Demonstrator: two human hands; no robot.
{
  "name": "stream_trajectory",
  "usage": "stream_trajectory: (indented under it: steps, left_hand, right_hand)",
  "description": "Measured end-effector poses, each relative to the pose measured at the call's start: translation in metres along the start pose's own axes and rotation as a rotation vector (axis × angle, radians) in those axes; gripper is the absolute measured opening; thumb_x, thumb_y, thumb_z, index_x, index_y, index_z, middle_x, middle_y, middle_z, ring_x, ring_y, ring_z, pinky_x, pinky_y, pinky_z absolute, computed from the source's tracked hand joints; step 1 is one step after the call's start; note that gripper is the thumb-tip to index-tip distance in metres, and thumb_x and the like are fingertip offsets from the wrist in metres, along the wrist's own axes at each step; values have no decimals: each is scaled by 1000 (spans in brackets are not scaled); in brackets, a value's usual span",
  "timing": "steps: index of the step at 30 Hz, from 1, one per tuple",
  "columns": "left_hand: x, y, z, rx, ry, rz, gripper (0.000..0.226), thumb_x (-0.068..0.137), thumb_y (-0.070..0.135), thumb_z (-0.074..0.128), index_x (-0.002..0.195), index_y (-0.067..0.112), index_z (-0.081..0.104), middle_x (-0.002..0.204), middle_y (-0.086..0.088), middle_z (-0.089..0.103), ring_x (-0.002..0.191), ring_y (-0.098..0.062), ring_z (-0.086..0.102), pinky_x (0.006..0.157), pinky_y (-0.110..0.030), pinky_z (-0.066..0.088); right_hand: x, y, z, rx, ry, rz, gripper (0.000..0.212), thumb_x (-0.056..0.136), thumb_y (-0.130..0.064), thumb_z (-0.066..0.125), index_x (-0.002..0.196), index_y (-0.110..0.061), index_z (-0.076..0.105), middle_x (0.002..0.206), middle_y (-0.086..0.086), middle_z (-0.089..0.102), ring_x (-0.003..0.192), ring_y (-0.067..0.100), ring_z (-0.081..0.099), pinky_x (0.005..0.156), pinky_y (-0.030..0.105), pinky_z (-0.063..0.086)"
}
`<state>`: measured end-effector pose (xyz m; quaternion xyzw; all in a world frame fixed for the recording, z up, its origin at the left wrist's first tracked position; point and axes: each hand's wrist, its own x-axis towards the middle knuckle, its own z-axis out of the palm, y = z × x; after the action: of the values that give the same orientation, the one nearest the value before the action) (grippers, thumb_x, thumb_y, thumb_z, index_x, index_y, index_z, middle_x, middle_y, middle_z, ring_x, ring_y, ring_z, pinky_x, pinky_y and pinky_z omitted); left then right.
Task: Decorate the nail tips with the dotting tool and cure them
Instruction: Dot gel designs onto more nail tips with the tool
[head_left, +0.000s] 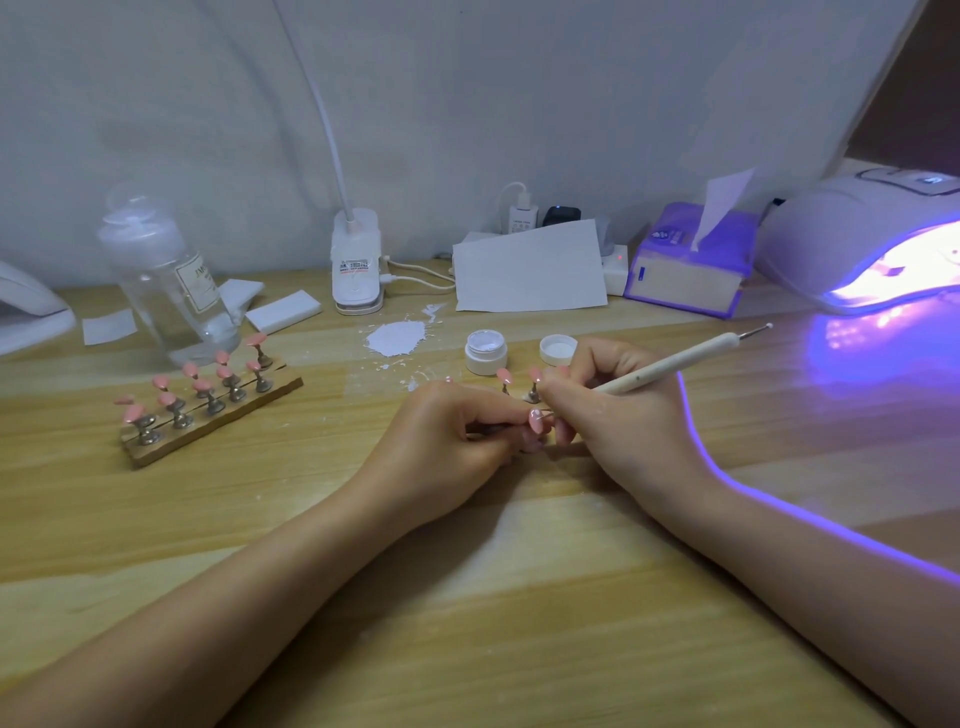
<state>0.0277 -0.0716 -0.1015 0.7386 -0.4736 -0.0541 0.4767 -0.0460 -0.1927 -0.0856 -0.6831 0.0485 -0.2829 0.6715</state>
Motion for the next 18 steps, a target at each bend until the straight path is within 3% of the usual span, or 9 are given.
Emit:
stream_trajectory:
  steps: [3,6,12,16,18]
  left_hand:
    - [0,0,0,-8,5,-1,18,79,-3,64,79,12,74,70,0,69,64,0,57,62,-28,49]
    - [0,0,0,-9,3,-2,21,80,-1,65,82,18,73,65,9,67,60,6,54,61,-25,47]
    - [0,0,0,11,9,3,15,80,-1,65,81,11,75,66,6,68,59,8,52,61,-27,47]
    - [0,0,1,-8,12,-25,15,80,-1,66,85,11,75,66,16,65,60,12,53,61,-15,45]
    - [0,0,1,-11,14,-38,14,80,-1,66,84,9,75,67,13,66,60,12,52,62,-15,45]
  right_hand:
    - [0,0,-1,-18,4,-11,37,76,10,57,48,-5,39,32,-3,44,35,2,51,40,9,38]
    - [0,0,-1,-14,3,-6,38,77,12,57,48,-5,39,33,-1,45,36,4,51,41,10,40]
    - [0,0,-1,-20,12,-9,36,76,13,55,49,-4,40,32,-2,43,34,1,50,39,8,37]
    - [2,2,-4,-37,61,-7,38,77,8,56,48,-7,36,33,-3,42,33,3,46,40,9,37]
    - [3,2,-6,-55,84,-20,38,75,5,57,47,-10,37,33,-3,43,34,5,44,42,12,38]
